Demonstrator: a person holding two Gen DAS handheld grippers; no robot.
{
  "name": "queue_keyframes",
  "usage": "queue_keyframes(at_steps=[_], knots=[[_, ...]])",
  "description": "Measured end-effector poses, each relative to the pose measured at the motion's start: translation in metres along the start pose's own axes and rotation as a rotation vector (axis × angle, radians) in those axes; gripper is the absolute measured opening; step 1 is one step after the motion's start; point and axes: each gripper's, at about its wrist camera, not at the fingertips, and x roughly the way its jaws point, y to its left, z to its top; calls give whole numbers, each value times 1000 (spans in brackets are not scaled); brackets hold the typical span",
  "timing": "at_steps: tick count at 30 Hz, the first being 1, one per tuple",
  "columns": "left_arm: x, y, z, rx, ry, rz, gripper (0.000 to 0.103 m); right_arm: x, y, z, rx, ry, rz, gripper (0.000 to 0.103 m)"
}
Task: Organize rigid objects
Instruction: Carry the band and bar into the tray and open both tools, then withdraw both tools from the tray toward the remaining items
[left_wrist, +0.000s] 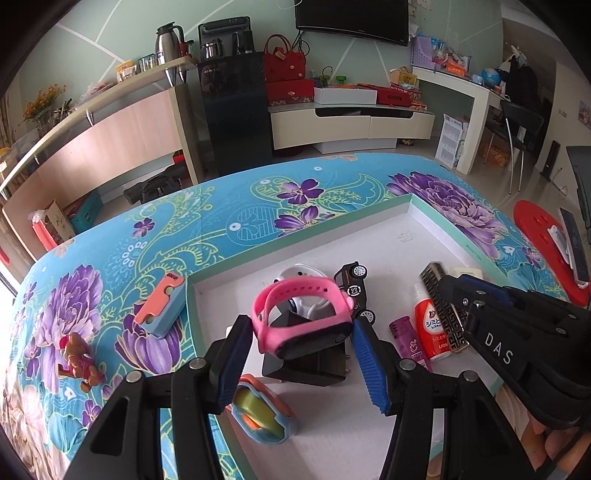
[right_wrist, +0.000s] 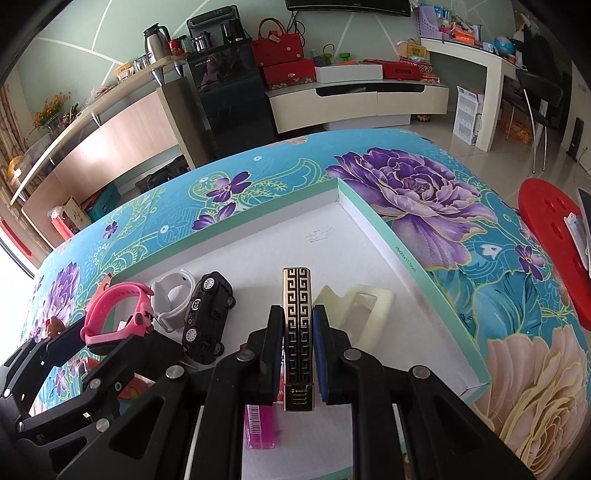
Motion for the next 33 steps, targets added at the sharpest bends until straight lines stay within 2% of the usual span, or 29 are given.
queue_keyframes(at_steps=[9,16,29,31,33], knots=[[-6,3,1,-7,-5,-1,60,-10,2,3,-3,-33,6,16],[-18,10,5,-29,-35,-3,67,-17,1,5,4,-60,7,16],[-31,51,6,-136,-51,60,68,-18,7,5,-14,-63,2,16],[-32,60,4,-161,-48,78,68,-17,9,5,-25,-56,1,17],[-31,70,2,-192,-40,95,69,-15,13,5,-39,-51,-9,24]])
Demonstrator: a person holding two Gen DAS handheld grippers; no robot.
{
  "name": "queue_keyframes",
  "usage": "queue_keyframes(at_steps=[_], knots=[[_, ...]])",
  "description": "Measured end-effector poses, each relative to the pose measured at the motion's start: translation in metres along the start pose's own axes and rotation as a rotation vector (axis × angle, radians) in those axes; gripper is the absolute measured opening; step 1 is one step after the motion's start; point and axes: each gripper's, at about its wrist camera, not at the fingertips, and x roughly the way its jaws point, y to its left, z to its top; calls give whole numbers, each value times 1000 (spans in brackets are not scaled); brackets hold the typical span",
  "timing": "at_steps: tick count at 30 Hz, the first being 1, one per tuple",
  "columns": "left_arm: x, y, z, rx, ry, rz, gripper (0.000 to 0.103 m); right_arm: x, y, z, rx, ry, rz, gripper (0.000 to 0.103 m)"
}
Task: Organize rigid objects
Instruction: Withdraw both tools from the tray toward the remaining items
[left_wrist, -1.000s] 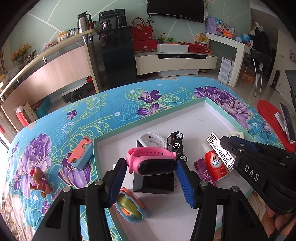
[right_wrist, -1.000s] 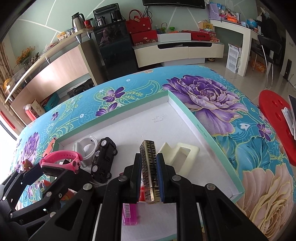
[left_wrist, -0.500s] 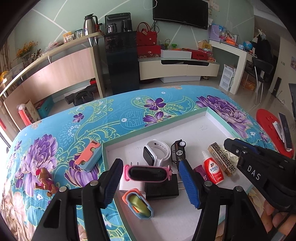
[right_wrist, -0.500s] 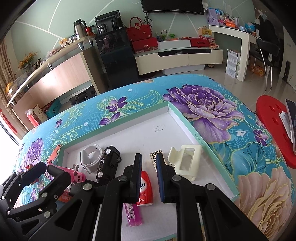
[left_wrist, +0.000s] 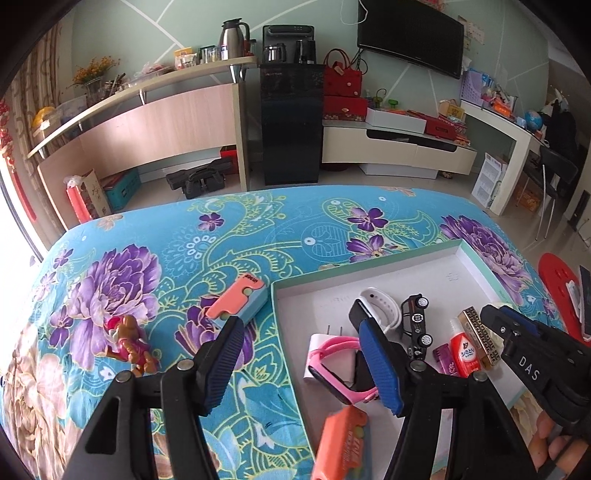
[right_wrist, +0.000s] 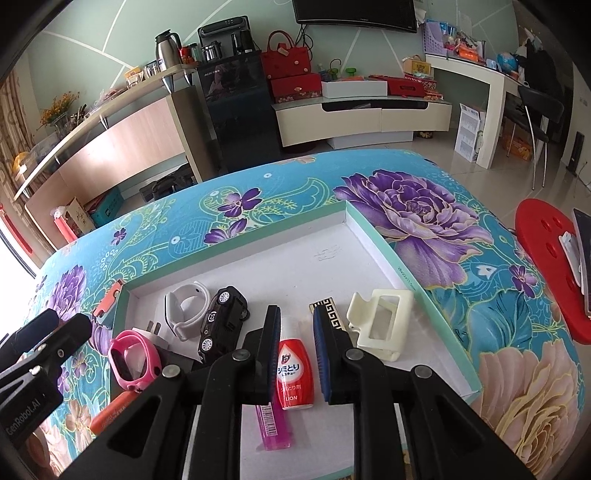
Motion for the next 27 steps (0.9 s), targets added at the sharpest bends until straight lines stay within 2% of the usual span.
queue_keyframes(at_steps=[3,9,10,12,17,19,21,22,27], knots=[[5,16,-2,-52,24,27,69,0,4,0,-8,1,7,35],[11,42,-7,-123,52,81,71,1,20,0,-42,1,24,40],[11,46,-8,-131,56,88,73,1,24,1,-50,2,28,40],[12,51,-10,-146,60,101,85,3,32,0,-70,6,35,40],[12,62,-11,-166,63,115,86,3,52,-2,-123,9,45,40],[14,66,-12,-174,72,131,91,2,58,-2,-133,5,51,42],[15,72,-14,-189,80,156,98,1,64,-1,-136,0,57,64],[16,76,-15,-200,84,166,99,0,66,-1,-137,-4,66,67],[16,96,-20,-252,96,202,103,-2,85,-2,-161,-7,114,69]])
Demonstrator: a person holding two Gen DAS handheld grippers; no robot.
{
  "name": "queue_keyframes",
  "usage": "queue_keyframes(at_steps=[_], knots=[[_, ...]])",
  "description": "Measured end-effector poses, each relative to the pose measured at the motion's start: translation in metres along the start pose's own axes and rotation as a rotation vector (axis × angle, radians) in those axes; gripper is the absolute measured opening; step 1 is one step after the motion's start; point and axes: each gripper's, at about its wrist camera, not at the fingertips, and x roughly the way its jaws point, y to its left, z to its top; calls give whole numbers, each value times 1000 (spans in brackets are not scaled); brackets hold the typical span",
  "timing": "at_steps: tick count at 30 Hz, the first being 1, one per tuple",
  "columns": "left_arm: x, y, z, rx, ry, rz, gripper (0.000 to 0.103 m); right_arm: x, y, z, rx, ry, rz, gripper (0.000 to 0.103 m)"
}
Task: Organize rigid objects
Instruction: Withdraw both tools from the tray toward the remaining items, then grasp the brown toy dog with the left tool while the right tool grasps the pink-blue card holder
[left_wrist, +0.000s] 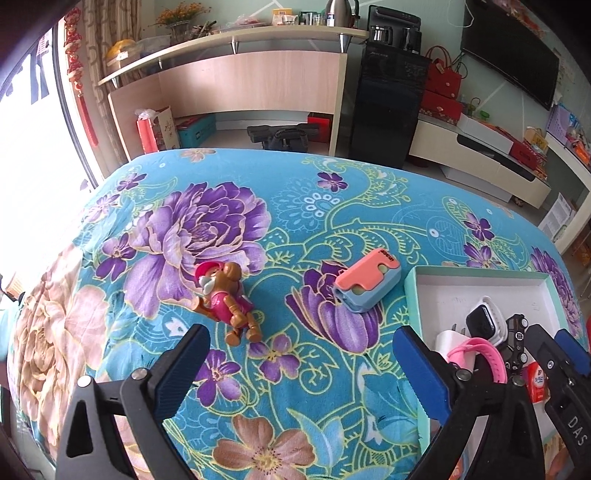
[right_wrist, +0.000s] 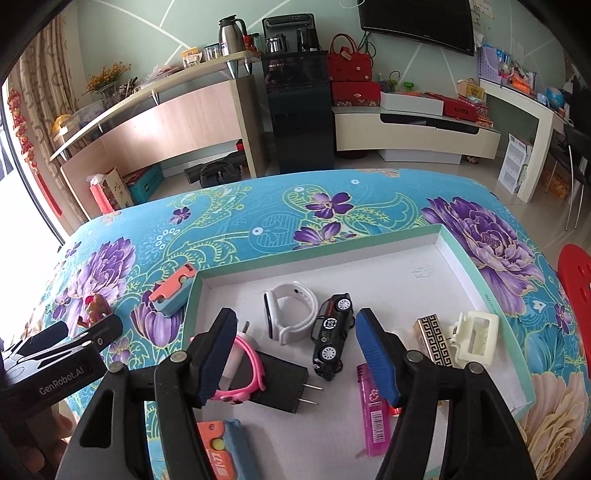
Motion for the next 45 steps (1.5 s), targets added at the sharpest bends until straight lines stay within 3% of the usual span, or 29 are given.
queue_keyframes(at_steps=[4,5,6,8,13,33,45], knots=[[2,17,1,-35,2,26,103,2,18,-1,-44,3,5,71],[2,21,1,-44,3,32,103,2,22,-1,-52,3,7,74],[3,26,1,-51,4,38,103,3,26,-1,-59,3,8,84],[2,34,2,-66,1,48,103,3,34,-1,-71,-2,9,90],[-1,57,3,-102,-11,73,103,7,51,-2,-87,3,48,90],[-4,142,1,-255,-16,127,103,24,105,-3,-153,8,53,91],[8,141,17,-254,8,94,103,40,136,3,-134,-14,93,92]])
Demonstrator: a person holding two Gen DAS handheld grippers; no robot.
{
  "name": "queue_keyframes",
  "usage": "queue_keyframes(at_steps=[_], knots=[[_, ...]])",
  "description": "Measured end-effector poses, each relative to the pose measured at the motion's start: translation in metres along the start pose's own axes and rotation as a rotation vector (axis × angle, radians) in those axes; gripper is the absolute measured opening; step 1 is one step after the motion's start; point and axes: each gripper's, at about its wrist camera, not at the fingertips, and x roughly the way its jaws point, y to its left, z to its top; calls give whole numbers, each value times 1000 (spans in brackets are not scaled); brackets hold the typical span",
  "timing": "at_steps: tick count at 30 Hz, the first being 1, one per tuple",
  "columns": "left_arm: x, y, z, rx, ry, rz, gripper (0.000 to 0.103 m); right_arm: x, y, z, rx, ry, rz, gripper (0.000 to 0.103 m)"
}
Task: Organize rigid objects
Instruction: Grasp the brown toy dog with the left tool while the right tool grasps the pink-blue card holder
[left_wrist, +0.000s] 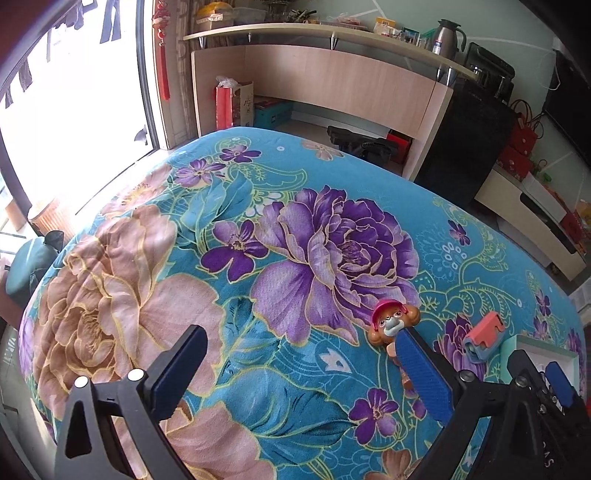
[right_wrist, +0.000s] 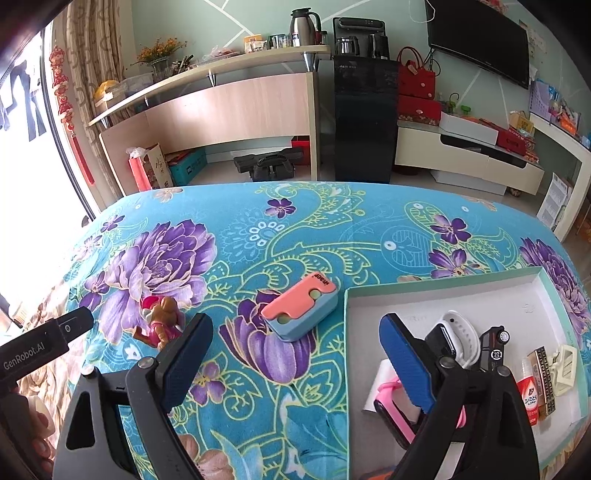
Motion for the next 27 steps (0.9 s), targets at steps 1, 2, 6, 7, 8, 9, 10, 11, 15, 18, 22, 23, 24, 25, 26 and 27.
queue_keyframes(at_steps=[1,2,6,7,8,9,10,11,15,18,22,23,24,25,26,27], knots=[[2,-3,1,4,5,1,103,3,1,1,6,3,4,92],[5,-6,2,10,11,0,103,6,1,1,12,8,6,92],[14,-19,8,34,27,-11,103,19,3,0,18,30,-1,92],[16,-22,8,40,28,-18,103,22,2,0,19,35,-8,92],[17,-24,7,45,28,-27,103,23,2,-1,18,38,-20,92],[19,-25,5,47,29,-36,103,25,2,-1,16,39,-27,92],[21,-26,3,47,36,-42,103,26,1,-1,19,41,-28,92],[24,-26,1,45,45,-49,103,26,-1,-1,25,42,-28,92],[28,-26,-3,42,57,-75,103,28,-7,-3,42,42,-38,92],[27,-31,-6,64,56,-90,103,28,-12,-3,55,44,-44,92],[31,-41,-9,94,68,-118,103,25,-19,-3,75,34,-58,92],[33,-43,-10,102,71,-122,103,25,-21,-3,83,35,-58,92],[34,-46,-11,110,74,-124,103,26,-23,-3,91,37,-55,92],[36,-48,-12,119,77,-126,103,26,-25,-4,96,40,-52,92],[38,-51,-13,125,77,-124,103,27,-26,-4,99,42,-54,92],[41,-53,-14,131,78,-118,103,27,-27,-4,101,43,-57,92]])
